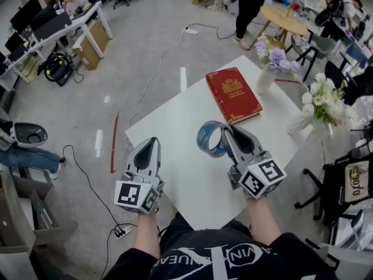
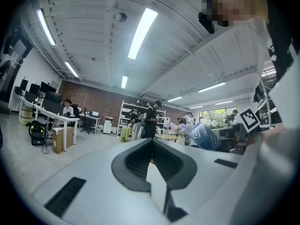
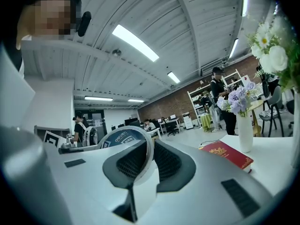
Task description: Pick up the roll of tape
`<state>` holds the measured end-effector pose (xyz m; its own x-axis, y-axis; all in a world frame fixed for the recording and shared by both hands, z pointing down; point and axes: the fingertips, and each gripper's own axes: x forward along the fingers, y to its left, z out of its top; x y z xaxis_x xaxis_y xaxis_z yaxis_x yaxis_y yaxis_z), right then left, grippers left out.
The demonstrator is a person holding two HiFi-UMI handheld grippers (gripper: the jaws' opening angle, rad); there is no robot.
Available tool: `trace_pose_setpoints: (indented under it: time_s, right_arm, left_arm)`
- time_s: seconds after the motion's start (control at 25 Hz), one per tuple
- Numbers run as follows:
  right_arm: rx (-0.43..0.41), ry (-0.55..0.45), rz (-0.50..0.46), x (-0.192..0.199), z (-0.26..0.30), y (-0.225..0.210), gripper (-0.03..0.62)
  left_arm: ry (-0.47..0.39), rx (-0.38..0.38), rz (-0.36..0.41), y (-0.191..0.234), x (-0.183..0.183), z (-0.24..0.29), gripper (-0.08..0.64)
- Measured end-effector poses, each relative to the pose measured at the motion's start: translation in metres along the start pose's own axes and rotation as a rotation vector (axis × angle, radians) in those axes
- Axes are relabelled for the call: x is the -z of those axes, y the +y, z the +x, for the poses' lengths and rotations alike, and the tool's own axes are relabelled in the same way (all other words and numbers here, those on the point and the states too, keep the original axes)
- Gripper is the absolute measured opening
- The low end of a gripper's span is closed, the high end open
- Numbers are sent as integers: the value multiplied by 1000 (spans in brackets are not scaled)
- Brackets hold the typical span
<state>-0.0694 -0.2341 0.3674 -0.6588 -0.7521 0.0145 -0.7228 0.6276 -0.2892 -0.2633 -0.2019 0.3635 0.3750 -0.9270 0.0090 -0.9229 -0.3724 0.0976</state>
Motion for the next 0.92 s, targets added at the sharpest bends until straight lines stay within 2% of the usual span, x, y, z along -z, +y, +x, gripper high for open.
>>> trace_pose_setpoints:
  time_s: [0.92]
  right_arm:
    - [4, 3, 22, 7, -4, -4, 64]
  left_arm:
    - [11, 4, -15, -2, 5, -1, -2]
